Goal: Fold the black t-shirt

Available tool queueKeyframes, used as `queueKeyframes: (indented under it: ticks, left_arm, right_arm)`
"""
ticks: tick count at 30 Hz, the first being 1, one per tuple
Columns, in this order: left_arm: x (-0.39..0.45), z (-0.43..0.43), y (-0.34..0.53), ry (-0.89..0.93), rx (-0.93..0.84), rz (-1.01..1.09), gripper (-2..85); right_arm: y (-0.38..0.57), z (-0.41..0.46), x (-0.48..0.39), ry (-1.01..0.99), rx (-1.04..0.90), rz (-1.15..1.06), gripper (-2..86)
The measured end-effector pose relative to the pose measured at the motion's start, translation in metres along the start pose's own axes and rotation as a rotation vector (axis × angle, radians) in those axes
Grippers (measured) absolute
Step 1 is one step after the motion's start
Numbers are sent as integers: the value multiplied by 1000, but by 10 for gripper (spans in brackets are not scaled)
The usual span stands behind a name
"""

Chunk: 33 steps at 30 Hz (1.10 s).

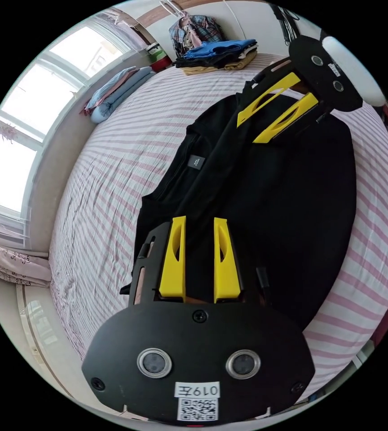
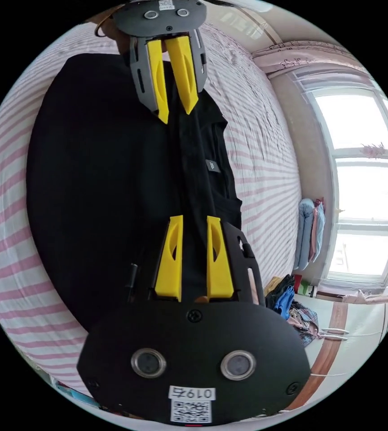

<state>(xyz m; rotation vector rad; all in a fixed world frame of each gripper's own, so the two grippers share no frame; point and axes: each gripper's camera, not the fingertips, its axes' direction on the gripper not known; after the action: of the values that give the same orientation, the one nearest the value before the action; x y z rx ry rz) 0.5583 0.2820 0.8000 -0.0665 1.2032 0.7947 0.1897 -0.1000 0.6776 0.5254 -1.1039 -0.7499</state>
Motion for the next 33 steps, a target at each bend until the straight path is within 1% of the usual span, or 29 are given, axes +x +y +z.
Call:
queueKeyframes:
  ticks: [2,5,7,11,13,14,17,20,22,25,29,32,33]
  left_arm:
    - [-1,-3,-5,-3,-3,-2,83]
    - [-6,-7,-9,21,-8,-23,82]
    - [-12,-9,-10,61,-14,-45,79]
    - [-28,-15,-11,122,-7,-69,72]
    - [-36,-18,-11,155,-6,-84,66]
    - [-43,-19,-12,200,-9,-92,60]
    - [-59,-21,-13,226,-17,-106,43]
    - [-75,-20,-14,191,-47,-123,31]
    - [-87,-19,-14,173,-49,-153,24]
    - [-106,-9,-14,123,-119,-226,16]
    - [-124,2,-7,129,-160,-326,12]
    - [-126,-12,5,124,-116,-381,9]
    - [-126,-16,8,123,-108,-394,9]
  right_arm:
    - [-4,0,3,26,-8,13,65]
    - [-8,-1,14,9,-11,53,40]
    - [-7,-1,26,-28,-8,90,7]
    - [-6,-2,52,-130,5,162,-5]
    - [-4,1,72,-215,3,224,-6]
    - [-4,3,76,-237,1,231,-6]
    - [-3,15,92,-328,-27,257,-2]
    - [0,25,106,-385,-54,288,10]
    - [3,33,115,-442,-85,328,37]
    - [13,41,126,-472,-119,414,59]
    - [27,39,133,-463,-142,513,67]
    - [37,19,129,-357,-98,549,27]
    - [43,10,127,-280,-76,581,7]
